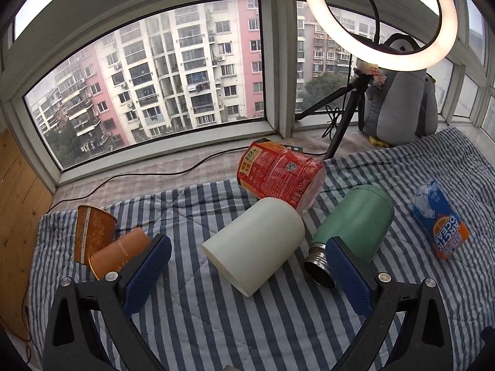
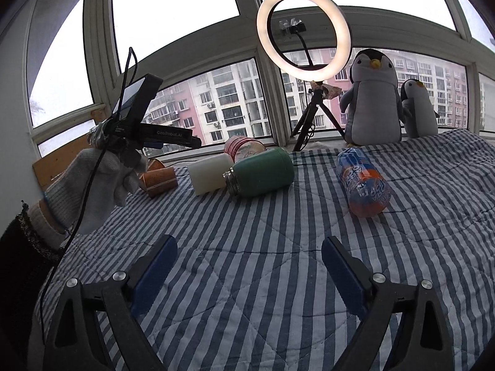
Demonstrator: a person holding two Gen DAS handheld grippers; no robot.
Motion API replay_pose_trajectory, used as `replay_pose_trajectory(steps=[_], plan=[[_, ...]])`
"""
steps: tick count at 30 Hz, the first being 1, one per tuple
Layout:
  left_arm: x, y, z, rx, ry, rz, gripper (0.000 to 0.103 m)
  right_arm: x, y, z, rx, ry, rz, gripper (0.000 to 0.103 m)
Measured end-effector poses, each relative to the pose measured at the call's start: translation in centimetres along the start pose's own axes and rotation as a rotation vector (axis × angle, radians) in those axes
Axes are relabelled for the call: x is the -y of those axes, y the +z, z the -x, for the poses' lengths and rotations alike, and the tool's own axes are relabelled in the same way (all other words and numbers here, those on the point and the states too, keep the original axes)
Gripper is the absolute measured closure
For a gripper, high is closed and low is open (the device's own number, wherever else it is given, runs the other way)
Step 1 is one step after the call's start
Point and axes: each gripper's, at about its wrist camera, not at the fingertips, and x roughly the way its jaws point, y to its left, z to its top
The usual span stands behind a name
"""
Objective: Flip cup upside down
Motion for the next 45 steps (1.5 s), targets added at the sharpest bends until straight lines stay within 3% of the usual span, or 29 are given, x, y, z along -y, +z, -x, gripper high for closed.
replay_pose_trajectory(steps=[9,14,18,21,27,35,45], plan=[[1.8,2.7,-6.3,-0.075,0.000,-0.012,0.004,-1.7,-0.6,1.0,0.039,-0.016,0.079,0.012],[1.6,3.3,-8.5,-0.123,0.027,-0.013,0.015,-1.8,-0.7,0.9,0.034,-0.011,0.083,0.012],[1.4,3.2,-9.8,-0.164,0.008,-0.011,0.016,-2.0,-0.8,1.5,0.062,-0.009,0.091,0.012],[1.8,2.6,-10.6,-0.196,0.010,-0.036,0.022,-2.4,-0.9,1.6,0.072,-0.016,0.106,0.012],[2.6,1.9,-10.6,-0.224,-0.024,-0.059,0.024,-2.6,-1.0,1.8,0.086,-0.022,0.116,0.012],[1.8,0.0,-9.7,-0.266,-0.023,-0.115,0.011,-2.3,-0.8,2.0,0.092,-0.017,0.098,0.012],[1.2,-3.2,-8.2,-0.292,-0.022,-0.181,0.011,-2.0,-0.9,1.7,0.079,-0.021,0.084,0.012]])
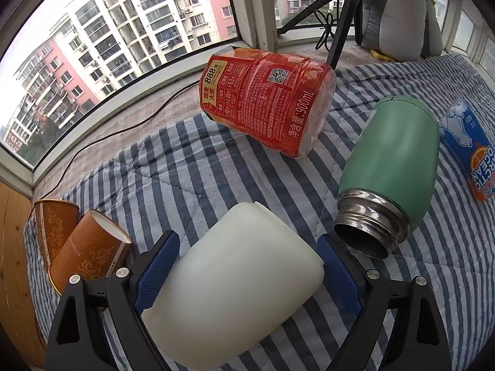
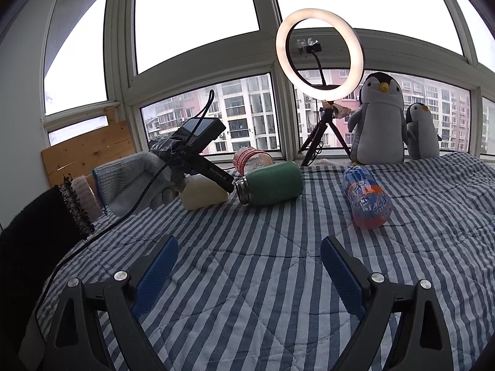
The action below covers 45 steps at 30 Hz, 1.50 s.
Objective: Flip cup upside down
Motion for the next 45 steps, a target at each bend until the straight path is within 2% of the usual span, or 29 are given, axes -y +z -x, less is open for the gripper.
replay_pose_trajectory(steps=[3,7,10,15,18,22,25,29,31,34,36,39,41,45], plan=[[0.6,-0.9,0.9,-0.006,0.014,-0.014,0.011,0.1,-0.1,-0.1,-0.002,-0.007,-0.001,0.012],[2.3,-2.7,2.6,-0.011,0.041,-0.083,0.011,0.2,-0.1,-0.2,-0.002,-0.017,-0.006,0.012],[3.5,-4.4,3.9,-0.025,-0.005,-0.099,0.012,0.6,0.0,0.0,0.008,-0.023,-0.021,0.012],[6.6,-8.5,4.8,-0.069,-0.022,-0.195,0.011,1.0,0.0,0.1,0.013,-0.040,-0.038,0.012],[7.5,-10.8,6.1,-0.055,-0.018,-0.208,0.011,1.1,0.0,0.0,0.013,-0.053,-0.040,0.012],[7.5,-13.1,8.5,-0.030,-0.071,-0.198,0.011,1.0,0.0,-0.3,0.004,-0.051,-0.039,0.012],[7.1,-14.1,10.2,0.004,-0.075,-0.179,0.011,0.9,-0.1,-0.7,-0.009,-0.046,-0.044,0.012],[6.1,-15.5,13.2,0.068,-0.121,-0.136,0.011,0.8,-0.3,-1.3,-0.033,-0.024,-0.063,0.012],[5.6,-16.6,14.7,0.114,-0.099,-0.144,0.011,0.7,-0.2,-1.6,-0.052,0.008,-0.062,0.012],[4.7,-18.7,17.0,0.159,-0.132,-0.113,0.011,0.1,0.2,-2.5,-0.104,0.080,-0.047,0.012],[3.8,-20.3,18.3,0.207,-0.123,-0.102,0.011,-0.6,0.6,-2.9,-0.135,0.121,-0.021,0.012],[2.3,-23.5,19.9,0.266,-0.142,-0.049,0.009,-2.4,1.0,-3.3,-0.161,0.177,0.051,0.010],[1.6,-25.9,20.6,0.293,-0.159,-0.025,0.009,-3.9,1.1,-3.8,-0.165,0.214,0.125,0.005],[1.1,-30.3,21.2,0.342,-0.168,0.036,0.008,-6.8,0.8,-6.2,-0.156,0.191,0.345,0.003]])
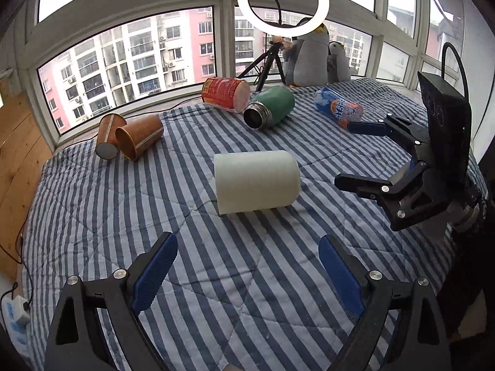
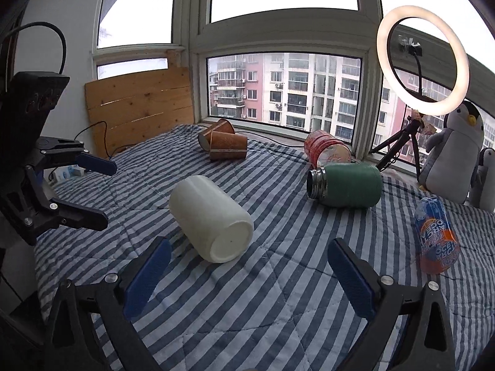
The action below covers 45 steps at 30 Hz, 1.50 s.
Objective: Flip cup upside down
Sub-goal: 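Move the right gripper to the white cup and grasp its body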
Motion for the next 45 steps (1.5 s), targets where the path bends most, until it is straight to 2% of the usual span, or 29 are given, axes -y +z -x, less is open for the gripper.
replay_pose_trajectory(steps=[2,5,9,14,21,29,37,42,45], plan=[[0.0,-1.7,0.8,0.025,0.025,0.022,0.006,-0.5,0.2,-1.7,-0.026,0.004,0.062,0.003],[0.1,-3.8,2.1,0.120,0.110,0.060,0.000,-0.4,0.2,-3.3,-0.047,0.041,0.055,0.003],[0.6,-5.6,3.0,0.240,0.212,0.116,0.000,-0.7,-0.1,-4.5,-0.065,0.069,0.043,0.003],[1.3,-6.3,3.3,0.340,0.231,0.166,0.000,-0.7,-0.1,-4.6,-0.059,0.066,0.035,0.003],[2.3,-5.1,3.1,0.442,0.293,0.151,0.000,-0.4,0.3,-4.2,-0.050,0.084,0.021,0.003],[-1.5,-5.5,2.2,0.411,0.209,0.298,0.000,-1.5,0.7,-6.2,-0.089,0.116,0.167,0.003],[-1.6,-5.4,1.7,0.398,0.199,0.299,0.000,-3.3,0.8,-9.1,-0.150,0.162,0.283,0.003],[-1.4,-5.3,1.7,0.393,0.201,0.289,0.000,-3.2,0.9,-10.4,-0.190,0.179,0.281,0.004],[-1.7,-5.3,1.7,0.391,0.195,0.299,0.000,-2.9,0.9,-10.3,-0.194,0.168,0.264,0.018]])
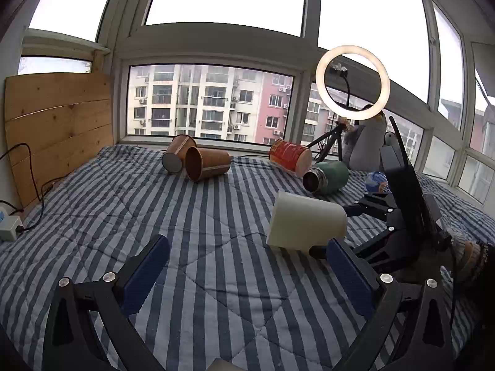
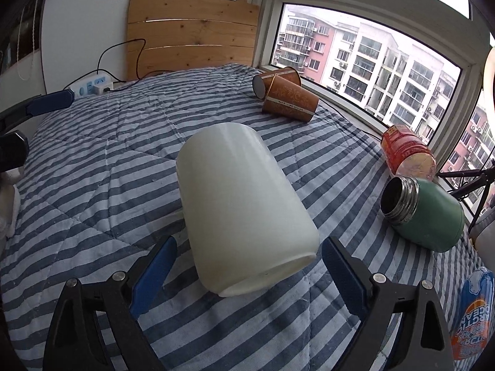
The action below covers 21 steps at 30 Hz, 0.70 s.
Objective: Flip cup upside down
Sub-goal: 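Move the right gripper to the white cup and grasp its body, then rotate the white cup with the right gripper so its bottom faces up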
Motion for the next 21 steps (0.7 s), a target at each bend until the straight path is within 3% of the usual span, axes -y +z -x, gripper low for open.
replay_pose_trajectory(steps=[1,11,21], plan=[[-0.1,0.0,0.0,-0.001,-0.001,0.003,0.000,0.2,0.0,0.1,-0.002,-0.003,-0.008,0.027],[-0.7,0.0,0.3,-0.005,0.001,0.003,0.000,1.1,0.0,3.4,0.036,0.021,-0.081,0.028],[-0.4,-0.2,0.6,-0.014,-0.012,-0.010,0.000,0.1,0.7,6.3,0.036,-0.083,-0.062,0.029]])
